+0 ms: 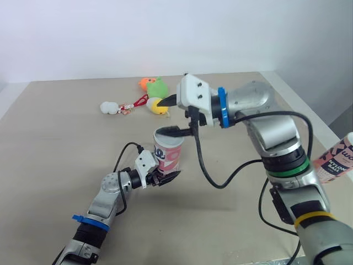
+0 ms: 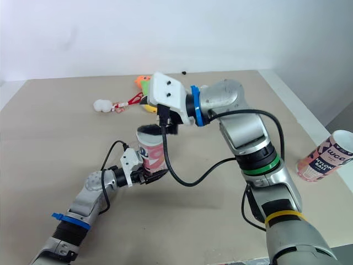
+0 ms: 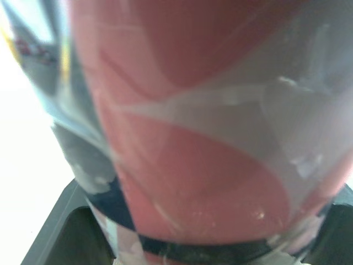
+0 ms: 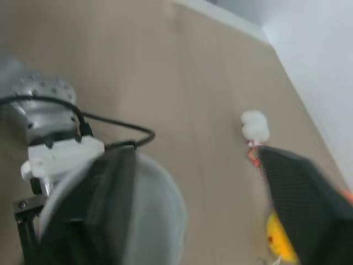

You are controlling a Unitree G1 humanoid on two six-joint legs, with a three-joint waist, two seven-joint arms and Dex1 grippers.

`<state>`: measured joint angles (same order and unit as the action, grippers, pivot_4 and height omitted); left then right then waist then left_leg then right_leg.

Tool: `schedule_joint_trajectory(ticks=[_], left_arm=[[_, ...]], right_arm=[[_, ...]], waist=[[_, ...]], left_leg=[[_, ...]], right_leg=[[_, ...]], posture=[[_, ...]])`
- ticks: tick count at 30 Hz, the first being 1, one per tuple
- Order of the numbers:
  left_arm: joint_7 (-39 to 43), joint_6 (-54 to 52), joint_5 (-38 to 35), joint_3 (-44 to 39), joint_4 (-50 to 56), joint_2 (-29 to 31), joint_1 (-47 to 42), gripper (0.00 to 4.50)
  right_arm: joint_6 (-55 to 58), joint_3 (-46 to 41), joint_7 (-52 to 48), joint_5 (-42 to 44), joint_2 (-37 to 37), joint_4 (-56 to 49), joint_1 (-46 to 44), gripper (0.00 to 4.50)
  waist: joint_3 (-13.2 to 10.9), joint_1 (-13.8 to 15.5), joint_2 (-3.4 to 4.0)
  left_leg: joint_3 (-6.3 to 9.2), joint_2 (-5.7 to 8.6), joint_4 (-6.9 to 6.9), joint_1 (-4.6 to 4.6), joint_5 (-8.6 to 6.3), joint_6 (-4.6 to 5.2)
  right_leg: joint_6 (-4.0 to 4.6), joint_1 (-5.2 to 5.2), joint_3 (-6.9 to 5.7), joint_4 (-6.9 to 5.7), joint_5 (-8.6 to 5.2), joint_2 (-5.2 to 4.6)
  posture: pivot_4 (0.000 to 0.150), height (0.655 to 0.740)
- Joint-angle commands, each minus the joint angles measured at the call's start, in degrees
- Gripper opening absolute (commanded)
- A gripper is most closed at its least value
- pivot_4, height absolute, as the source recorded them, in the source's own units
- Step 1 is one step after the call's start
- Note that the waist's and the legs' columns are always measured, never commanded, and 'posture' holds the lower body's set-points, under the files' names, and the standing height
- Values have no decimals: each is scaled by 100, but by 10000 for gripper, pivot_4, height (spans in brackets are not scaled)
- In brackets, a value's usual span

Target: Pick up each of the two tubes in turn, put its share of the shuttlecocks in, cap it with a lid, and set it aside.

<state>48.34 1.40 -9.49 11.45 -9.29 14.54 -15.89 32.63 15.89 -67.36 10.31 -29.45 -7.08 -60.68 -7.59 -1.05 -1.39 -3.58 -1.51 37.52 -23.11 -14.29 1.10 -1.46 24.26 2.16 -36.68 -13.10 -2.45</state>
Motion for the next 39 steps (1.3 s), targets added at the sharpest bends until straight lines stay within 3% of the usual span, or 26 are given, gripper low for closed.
schedule_joint_trajectory(ticks=[1,3,4,10,14,19,25,31,36,37,39], left_arm=[[-31,-133,113,123,-240,11,97,33756],[-41,-128,115,125,-242,2,100,33756],[-46,-129,114,126,-239,-2,103,33756],[-68,-134,112,129,-217,-23,130,33756],[-75,-141,119,137,-212,-36,142,33756],[-89,-140,110,160,-203,-35,156,33756],[-101,-145,95,169,-204,-22,159,33756],[19,-224,14,166,-147,19,179,33756],[295,-488,-193,195,87,133,228,33756],[361,-558,-241,191,146,179,236,40523],[467,-660,-316,165,245,272,256,45000]], right_arm=[[112,-25,-264,187,-236,-199,-104,13775],[102,207,-423,150,-371,-251,101,2988],[99,307,-445,120,-396,-268,198,1099],[-320,1066,-398,-436,-524,-249,743,1099],[-1067,1840,-543,-1391,-876,-422,1089,1099],[-1783,2132,-577,-2114,-983,-352,1347,1099],[-1064,1404,-648,-1304,-482,-508,1268,1099],[317,5,-450,227,-45,-841,1039,1099],[1269,-1322,36,1479,127,-914,844,17340],[1440,-1553,113,1731,101,-974,864,21543],[1784,-1941,280,2209,49,-1101,945,31903]], waist=[[0,1,0],[0,1,0],[0,1,0],[1,-1,17],[33,-5,46],[95,-6,29],[151,-7,22],[119,-2,46],[77,11,48],[75,11,46],[72,5,46]], left_leg=[[1,1,0,-1,0,0],[1,1,0,-4,0,0],[3,1,0,-5,0,0],[8,2,0,-4,0,0],[17,2,-1,9,0,0],[43,1,-10,96,-18,-22],[64,-3,-23,103,-25,-32],[69,-12,-35,58,-24,-32],[76,-10,-32,-21,-21,-36],[76,-8,-32,-32,-21,-37],[75,-6,-34,-33,-33,-52]], right_leg=[[-1,-1,-2,4,0,-1],[-4,-2,-2,12,3,-7],[-4,-4,-4,15,3,-7],[-9,-12,-8,28,9,-5],[-12,-30,-21,40,7,5],[-49,-97,-43,60,-42,-2],[-23,-107,-65,59,-53,-20],[31,-93,-110,56,-35,-59],[32,-36,-137,54,-36,-80],[24,-29,-143,55,-32,-86],[12,-27,-154,58,-25,-93]], posture=[[1500,7400],[1500,7400],[1500,7400],[1500,7400],[1500,7400],[1500,7400],[1500,7400],[1500,7400],[1500,7400],[1500,7400],[1500,7400]])
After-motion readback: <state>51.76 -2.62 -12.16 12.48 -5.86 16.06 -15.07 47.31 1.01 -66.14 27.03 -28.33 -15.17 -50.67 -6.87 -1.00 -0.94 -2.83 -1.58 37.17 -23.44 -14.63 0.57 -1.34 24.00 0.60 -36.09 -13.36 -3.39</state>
